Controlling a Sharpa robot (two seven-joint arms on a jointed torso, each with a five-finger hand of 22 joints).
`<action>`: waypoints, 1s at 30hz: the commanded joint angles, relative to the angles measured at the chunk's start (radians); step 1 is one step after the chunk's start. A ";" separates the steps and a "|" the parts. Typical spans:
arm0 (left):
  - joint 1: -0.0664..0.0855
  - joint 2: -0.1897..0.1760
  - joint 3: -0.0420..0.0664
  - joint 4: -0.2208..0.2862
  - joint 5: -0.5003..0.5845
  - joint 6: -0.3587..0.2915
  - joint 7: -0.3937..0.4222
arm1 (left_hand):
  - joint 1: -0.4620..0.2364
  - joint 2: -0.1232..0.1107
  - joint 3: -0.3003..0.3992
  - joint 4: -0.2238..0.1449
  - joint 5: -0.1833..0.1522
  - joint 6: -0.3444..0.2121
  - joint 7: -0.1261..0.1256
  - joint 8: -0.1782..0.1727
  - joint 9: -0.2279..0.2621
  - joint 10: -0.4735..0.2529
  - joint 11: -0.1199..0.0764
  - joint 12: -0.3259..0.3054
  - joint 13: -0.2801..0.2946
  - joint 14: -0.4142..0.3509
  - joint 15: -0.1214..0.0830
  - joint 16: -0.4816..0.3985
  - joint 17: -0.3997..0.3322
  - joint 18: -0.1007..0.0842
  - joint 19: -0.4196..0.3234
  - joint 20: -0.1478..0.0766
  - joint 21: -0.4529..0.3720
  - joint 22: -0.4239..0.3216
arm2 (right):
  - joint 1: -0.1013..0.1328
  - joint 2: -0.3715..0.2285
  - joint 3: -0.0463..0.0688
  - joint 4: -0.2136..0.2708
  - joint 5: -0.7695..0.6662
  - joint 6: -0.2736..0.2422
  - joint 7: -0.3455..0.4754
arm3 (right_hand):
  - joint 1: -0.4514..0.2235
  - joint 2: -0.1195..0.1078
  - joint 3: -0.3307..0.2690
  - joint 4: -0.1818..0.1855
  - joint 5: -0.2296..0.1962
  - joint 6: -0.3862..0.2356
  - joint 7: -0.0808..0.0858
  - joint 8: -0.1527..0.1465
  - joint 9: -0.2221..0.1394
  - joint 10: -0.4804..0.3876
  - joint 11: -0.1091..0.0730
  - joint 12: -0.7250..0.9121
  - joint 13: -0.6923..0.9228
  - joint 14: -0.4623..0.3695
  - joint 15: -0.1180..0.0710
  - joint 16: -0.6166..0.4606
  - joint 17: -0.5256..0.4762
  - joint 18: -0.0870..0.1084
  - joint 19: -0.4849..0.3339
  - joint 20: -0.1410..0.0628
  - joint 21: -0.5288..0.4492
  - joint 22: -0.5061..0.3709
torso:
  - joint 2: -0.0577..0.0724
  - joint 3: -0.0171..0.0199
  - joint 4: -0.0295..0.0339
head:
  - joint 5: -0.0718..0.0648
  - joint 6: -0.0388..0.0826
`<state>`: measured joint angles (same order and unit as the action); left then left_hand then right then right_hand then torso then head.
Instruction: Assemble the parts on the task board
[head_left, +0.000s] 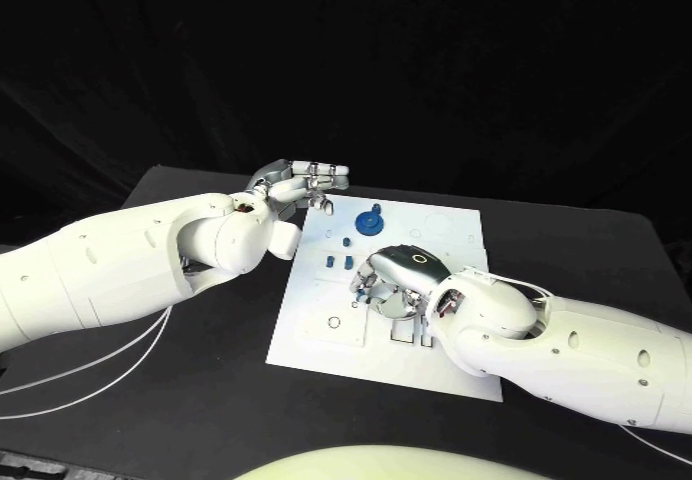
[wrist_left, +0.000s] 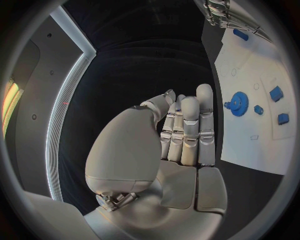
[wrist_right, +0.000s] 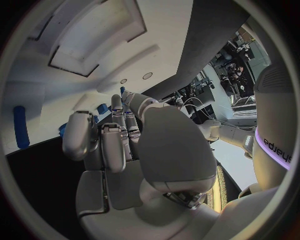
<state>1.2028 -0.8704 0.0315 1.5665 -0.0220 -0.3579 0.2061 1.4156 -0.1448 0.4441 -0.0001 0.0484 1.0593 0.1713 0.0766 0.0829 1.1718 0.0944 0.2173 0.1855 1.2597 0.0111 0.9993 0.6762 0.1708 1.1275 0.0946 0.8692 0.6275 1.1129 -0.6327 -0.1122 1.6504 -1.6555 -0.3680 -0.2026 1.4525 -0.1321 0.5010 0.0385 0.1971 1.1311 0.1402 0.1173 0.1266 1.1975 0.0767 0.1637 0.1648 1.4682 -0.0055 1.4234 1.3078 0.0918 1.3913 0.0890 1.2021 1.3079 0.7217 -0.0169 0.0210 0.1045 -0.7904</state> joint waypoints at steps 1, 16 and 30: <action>0.000 0.003 0.001 0.002 -0.003 0.020 0.005 | -0.006 0.000 -0.008 -0.001 0.003 -0.009 0.002 0.003 -0.001 -0.007 -0.002 0.003 0.001 -0.005 0.000 0.000 -0.001 0.013 0.001 0.003 -0.004 -0.001 | -0.005 0.006 -0.001 -0.003 -0.016 0.014 0.002 | -0.007 0.001 0.000 -0.004 0.005 0.007 -0.001 -0.001 0.001 0.009 -0.010 0.005 0.000 0.054 -0.007 0.006 0.025 -0.010 0.006 0.001 0.001 0.047 | 0.000 -0.0001 0.0001 | 0.007 -0.002; 0.000 0.005 0.001 0.001 -0.004 0.021 0.003 | -0.006 0.000 -0.008 -0.001 0.003 -0.009 0.002 0.003 -0.001 -0.007 -0.002 0.003 0.001 -0.005 0.000 0.000 -0.001 0.013 0.001 0.003 -0.004 -0.001 | -0.017 0.020 -0.003 -0.016 -0.016 0.022 0.001 | -0.009 0.001 -0.001 -0.005 0.006 0.007 -0.001 -0.001 0.001 0.010 -0.010 0.005 0.000 0.054 -0.007 0.006 0.024 -0.010 0.005 0.001 0.000 0.046 | -0.001 0.0000 0.0002 | 0.017 -0.006; 0.001 0.004 0.001 0.002 -0.007 0.025 0.000 | -0.008 0.000 -0.009 -0.001 0.003 -0.010 0.002 0.004 -0.002 -0.009 -0.002 0.005 0.001 -0.006 0.001 0.000 -0.002 0.013 0.000 0.003 -0.005 -0.001 | -0.018 0.032 -0.003 -0.038 -0.020 0.031 -0.004 | -0.011 0.002 -0.002 -0.005 0.008 0.007 -0.001 -0.001 0.002 0.010 -0.010 0.005 0.000 0.053 -0.007 0.005 0.022 -0.009 0.003 0.001 -0.004 0.044 | 0.000 -0.0002 0.0006 | 0.020 -0.008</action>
<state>1.2029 -0.8681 0.0314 1.5659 -0.0232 -0.3528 0.2038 1.4156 -0.1448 0.4413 -0.0028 0.0484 1.0557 0.1748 0.0766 0.0830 1.1682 0.0908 0.2173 0.1861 1.2597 0.0111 0.9993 0.6750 0.1707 1.1275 0.0946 0.8693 0.6277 1.0961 -0.6022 -0.1152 1.6148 -1.6605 -0.3554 -0.2035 1.4485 -0.1362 0.5008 0.0387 0.2030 1.1309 0.1400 0.1172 0.1270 1.2031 0.0750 0.1665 0.1671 1.4682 -0.0055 1.4234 1.3075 0.0919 1.3913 0.0889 1.2021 1.3075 0.7215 -0.0172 0.0215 0.1232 -0.7979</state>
